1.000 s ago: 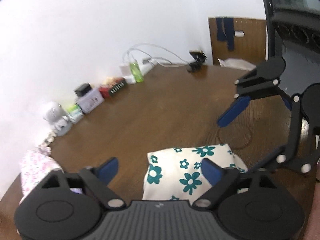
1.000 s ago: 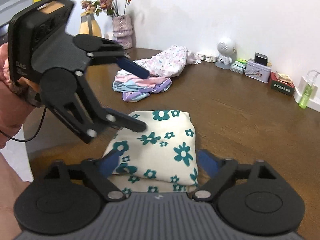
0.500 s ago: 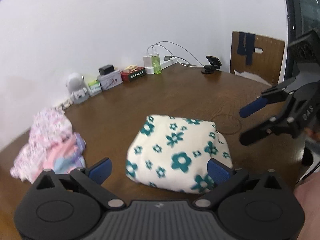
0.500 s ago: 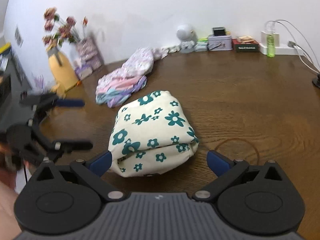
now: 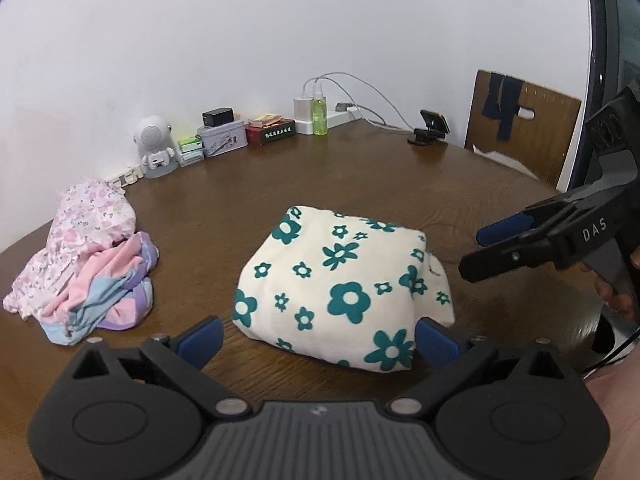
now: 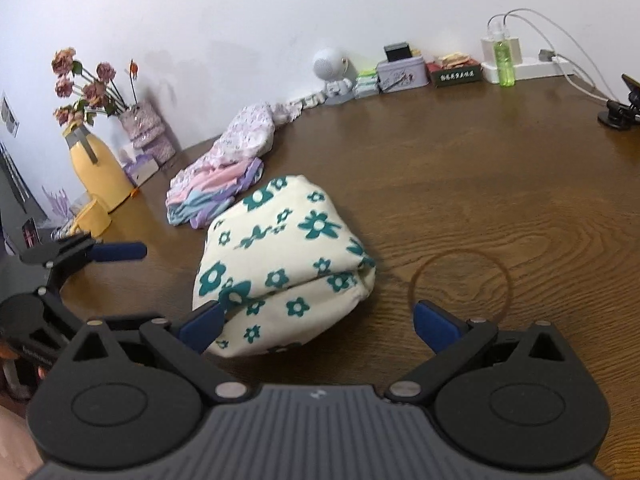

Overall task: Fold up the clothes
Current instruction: 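Grasp the folded dress bundle with both grippers from opposite sides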

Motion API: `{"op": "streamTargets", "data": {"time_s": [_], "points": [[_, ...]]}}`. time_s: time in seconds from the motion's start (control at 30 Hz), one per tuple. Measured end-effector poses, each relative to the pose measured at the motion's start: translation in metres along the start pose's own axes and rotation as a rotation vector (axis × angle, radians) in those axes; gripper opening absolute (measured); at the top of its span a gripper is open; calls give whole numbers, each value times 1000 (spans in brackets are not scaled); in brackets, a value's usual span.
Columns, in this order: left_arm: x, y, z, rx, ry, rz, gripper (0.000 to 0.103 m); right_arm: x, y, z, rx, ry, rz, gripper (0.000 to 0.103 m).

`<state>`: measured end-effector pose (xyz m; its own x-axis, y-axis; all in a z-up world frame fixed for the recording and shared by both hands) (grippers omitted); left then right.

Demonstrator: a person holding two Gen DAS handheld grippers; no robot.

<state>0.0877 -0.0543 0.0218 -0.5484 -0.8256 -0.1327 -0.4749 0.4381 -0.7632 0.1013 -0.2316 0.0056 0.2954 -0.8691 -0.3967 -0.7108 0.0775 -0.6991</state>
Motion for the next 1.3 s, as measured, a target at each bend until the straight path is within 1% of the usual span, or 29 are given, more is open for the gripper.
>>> {"op": "streamTargets", "data": {"time_s": [0.13, 0.27, 0.33, 0.5, 0.6, 0.63, 0.83, 0.93, 1.07, 1.2, 1.3], "points": [[-9, -7, 4, -7, -7, 64, 102, 1, -1, 2, -3, -9, 27, 103], [-26, -25, 14, -7, 7, 100, 102, 1, -5, 8, -13, -66, 116, 103], [-35, -35, 26, -20, 42, 91, 102, 3, -6, 14, -27, -83, 170, 103], [-48, -48, 65, -94, 172, 40, 102, 5, -4, 32, -54, -89, 289, 103], [-53, -51, 88, -147, 250, 6, 97, 4, -4, 40, -54, -82, 348, 103], [-54, -52, 94, -163, 271, 0, 94, 4, -3, 43, -56, -74, 364, 103], [-60, -54, 122, -238, 382, -26, 88, 5, -1, 52, -34, -29, 446, 102], [-61, -53, 130, -278, 432, -34, 84, 1, -3, 58, -26, -14, 468, 102], [-63, -53, 141, -343, 495, -49, 83, -3, -5, 65, -13, 12, 488, 102], [-63, -51, 153, -407, 540, -74, 83, -5, -7, 69, 10, 31, 518, 102], [-63, -52, 157, -427, 562, -67, 84, -3, -6, 68, 33, 41, 545, 102]]}}
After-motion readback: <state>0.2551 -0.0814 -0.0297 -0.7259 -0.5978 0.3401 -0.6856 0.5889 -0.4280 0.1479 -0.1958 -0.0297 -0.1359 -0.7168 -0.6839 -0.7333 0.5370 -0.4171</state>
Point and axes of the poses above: each gripper's, at about its wrist camera, not at the fingertips, and z roughly the way its jaws point, x to its right, y to its underside, the point moved 8 cm from there along z, roughly the way its jaws point, and after that the axes turned 3 degrees about -y, right-handed, at the moved point
